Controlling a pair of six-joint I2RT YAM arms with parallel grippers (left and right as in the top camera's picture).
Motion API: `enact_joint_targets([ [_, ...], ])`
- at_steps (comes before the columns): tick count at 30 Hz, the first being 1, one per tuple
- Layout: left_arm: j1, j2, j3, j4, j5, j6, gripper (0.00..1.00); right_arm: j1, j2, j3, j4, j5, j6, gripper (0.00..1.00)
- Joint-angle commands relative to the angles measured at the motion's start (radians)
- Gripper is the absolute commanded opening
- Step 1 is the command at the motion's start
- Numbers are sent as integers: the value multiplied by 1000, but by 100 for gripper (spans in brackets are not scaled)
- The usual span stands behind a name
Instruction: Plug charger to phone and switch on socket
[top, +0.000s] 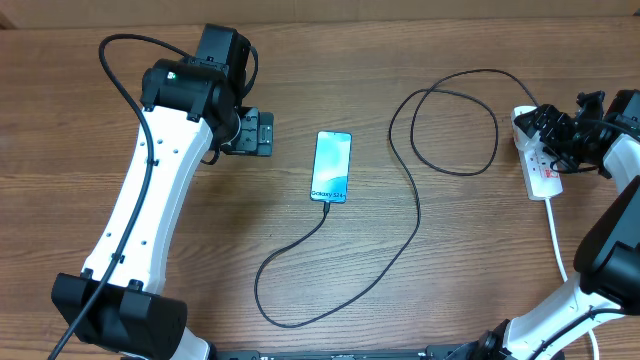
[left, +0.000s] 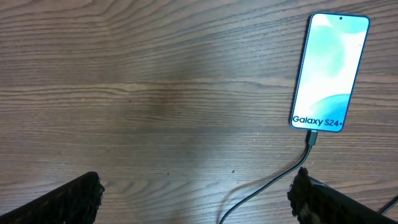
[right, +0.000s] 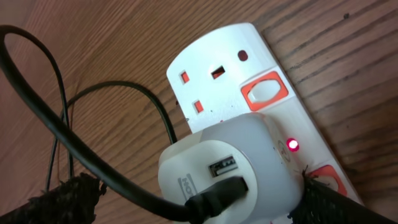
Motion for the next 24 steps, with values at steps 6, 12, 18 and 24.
enact_joint_targets([
  [6,-5,5,10,1,-9,15,99,-22,-58,34,-92,22,65,100],
  [12,-5,5,10,1,-9,16,100,-23,-211,34,-130,120,111,100],
  [18,-5,5,10,1,-9,15,99,-20,-387,34,-229,134,122,100],
  [24,-5,5,10,1,-9,16,99,14,-601,34,-347,212,121,100],
])
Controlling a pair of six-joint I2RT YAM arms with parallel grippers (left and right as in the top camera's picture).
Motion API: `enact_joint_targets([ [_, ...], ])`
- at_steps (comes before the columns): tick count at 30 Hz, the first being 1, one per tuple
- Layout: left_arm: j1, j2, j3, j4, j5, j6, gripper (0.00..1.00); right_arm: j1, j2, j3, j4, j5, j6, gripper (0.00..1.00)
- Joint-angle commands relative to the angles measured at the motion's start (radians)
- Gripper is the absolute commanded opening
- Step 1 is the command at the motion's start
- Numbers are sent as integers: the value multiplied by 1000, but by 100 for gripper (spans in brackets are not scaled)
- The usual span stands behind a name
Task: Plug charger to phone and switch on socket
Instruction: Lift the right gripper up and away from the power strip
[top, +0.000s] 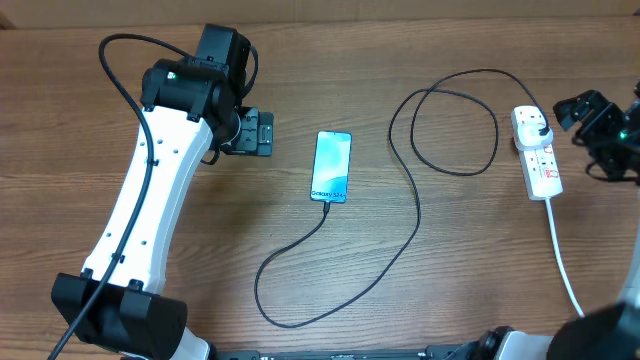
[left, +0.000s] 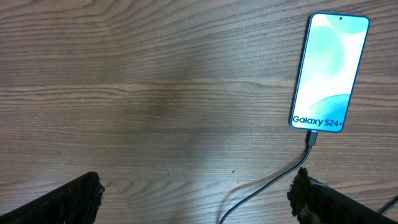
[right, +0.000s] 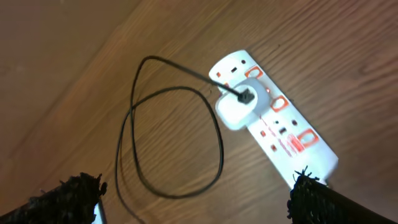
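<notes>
The phone (top: 331, 166) lies face up mid-table with its screen lit, and the black cable (top: 417, 215) is plugged into its lower end (left: 312, 138). That cable loops across to the white charger (right: 240, 107) seated in the white power strip (top: 537, 156) at the right. My left gripper (top: 258, 133) stands open to the left of the phone, nothing between its fingers (left: 68, 202). My right gripper (top: 583, 108) is open and raised, right of the strip's far end; its fingertips (right: 311, 196) frame the strip from above.
The strip's white lead (top: 560, 262) runs toward the front right edge. The black cable forms a wide loop (top: 455, 120) between phone and strip, and another bend (top: 290, 290) near the front.
My right gripper has drawn back from close over the charger and strip to higher up and further right; its view now takes in the whole strip. Left arm and phone are unchanged.
</notes>
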Motion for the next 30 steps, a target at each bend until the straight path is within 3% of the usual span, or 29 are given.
enact_joint_targets([
  [1,-5,5,10,1,-9,15,99,32,-130,15,-43,90,5,100],
  [11,-5,5,10,2,-9,15,99,60,-338,14,-96,109,5,100],
  [30,-5,5,10,2,-9,15,99,60,-288,14,-96,109,5,100],
])
